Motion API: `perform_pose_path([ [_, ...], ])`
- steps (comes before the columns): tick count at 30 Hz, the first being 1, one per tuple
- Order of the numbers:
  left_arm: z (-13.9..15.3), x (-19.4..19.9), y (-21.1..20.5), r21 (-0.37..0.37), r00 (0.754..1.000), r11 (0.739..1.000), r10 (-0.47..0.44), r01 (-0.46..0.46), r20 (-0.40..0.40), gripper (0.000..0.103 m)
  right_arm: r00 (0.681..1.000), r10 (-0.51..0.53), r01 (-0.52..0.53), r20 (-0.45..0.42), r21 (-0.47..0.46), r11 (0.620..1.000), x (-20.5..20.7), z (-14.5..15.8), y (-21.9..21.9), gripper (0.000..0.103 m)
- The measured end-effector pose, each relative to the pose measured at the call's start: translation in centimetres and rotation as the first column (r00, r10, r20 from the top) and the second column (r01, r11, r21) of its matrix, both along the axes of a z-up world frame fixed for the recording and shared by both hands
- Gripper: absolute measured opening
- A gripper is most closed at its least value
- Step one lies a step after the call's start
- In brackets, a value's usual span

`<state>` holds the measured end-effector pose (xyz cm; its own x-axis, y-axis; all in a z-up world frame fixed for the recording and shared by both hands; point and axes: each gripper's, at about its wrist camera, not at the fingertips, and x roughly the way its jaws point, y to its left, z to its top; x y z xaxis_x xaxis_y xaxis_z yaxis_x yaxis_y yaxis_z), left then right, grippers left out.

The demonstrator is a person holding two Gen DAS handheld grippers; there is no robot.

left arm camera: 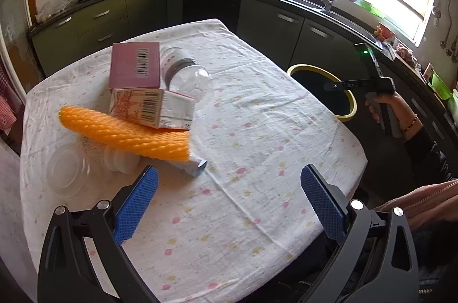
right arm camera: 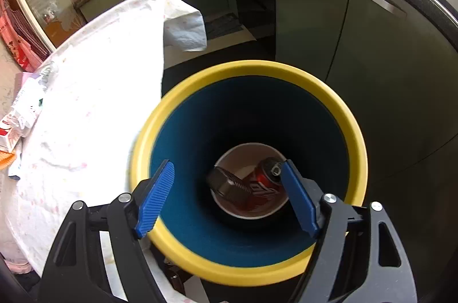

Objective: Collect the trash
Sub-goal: 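Carry the brown tray over the bin and open the right tool, then grasp the clear plastic container with the left tool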

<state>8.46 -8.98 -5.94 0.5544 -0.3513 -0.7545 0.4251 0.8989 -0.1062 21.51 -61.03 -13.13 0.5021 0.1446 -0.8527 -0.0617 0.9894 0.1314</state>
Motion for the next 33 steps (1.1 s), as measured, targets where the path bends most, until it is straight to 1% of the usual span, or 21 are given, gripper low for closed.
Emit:
perform_pose_path([
  [2,0.1,-0.2,0.8,0.022,1.0,0.999,0.024,-0.024,0.006,0.098,1.0,0.003,-0.003,0.006,0.003,1.0,-0.5,0.2,0.4,0.075],
  [7,0.3,-0.6,3.7,0.048,0.995,0.993,0.104,-0.104,0.011,0.098,0.999,0.037,-0.038,0.015,0.008,0.999,-1.6,0.7,1.9,0.075],
  [10,0.4,-0.8,5.6,0.092,0.988,0.983,0.154,-0.157,0.033,0.098,0.998,0.06,-0.06,0.017,0.009,0.998,-1.7,0.8,3.0,0.075],
  [15,0.1,-0.6,8.3,0.118,0.978,0.971,0.204,-0.208,0.047,0.098,0.996,0.088,-0.088,0.014,0.011,0.996,-2.0,0.9,4.2,0.076],
  [19,-0.6,0.0,9.8,0.126,0.974,0.967,0.218,-0.223,0.054,0.098,0.994,0.104,-0.105,0.015,0.015,0.994,-2.2,1.1,5.0,0.076],
  [23,-2.1,1.3,10.7,0.088,0.978,0.974,0.207,-0.209,0.029,0.098,0.993,0.118,-0.118,0.012,0.014,0.993,-2.1,1.1,5.6,0.076],
  [27,-3.7,3.0,11.2,0.085,0.975,0.972,0.22,-0.22,0.016,0.098,0.992,0.124,-0.124,0.003,0.013,0.992,-2.0,0.8,6.0,0.076],
  [33,-5.2,4.8,11.6,0.079,0.974,0.97,0.228,-0.228,0.011,0.098,0.991,0.136,-0.136,-0.011,0.013,0.991,-1.6,0.3,6.7,0.077],
])
